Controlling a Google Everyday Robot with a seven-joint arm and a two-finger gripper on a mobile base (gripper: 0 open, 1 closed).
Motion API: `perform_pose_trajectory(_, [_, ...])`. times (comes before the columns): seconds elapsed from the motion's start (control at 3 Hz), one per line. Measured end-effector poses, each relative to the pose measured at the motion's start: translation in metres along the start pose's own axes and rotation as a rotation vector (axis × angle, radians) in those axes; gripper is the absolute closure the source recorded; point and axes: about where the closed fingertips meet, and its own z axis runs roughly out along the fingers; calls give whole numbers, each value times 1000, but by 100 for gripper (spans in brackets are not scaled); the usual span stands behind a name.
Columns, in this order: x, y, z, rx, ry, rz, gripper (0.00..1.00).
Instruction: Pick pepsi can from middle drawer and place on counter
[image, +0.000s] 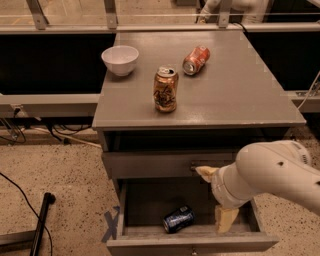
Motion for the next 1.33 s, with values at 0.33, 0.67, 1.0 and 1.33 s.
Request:
perform_pose_trajectory(0.33, [8,5,48,-8,-28,-57,0])
perform_pose_trajectory(0.67, [6,6,80,-19,-91,-98,0])
perform_pose_trajectory(1.0, [6,9,85,-26,-101,-106,0])
perform_pose_trajectory(1.33, [-2,12,101,-84,-111,-162,0])
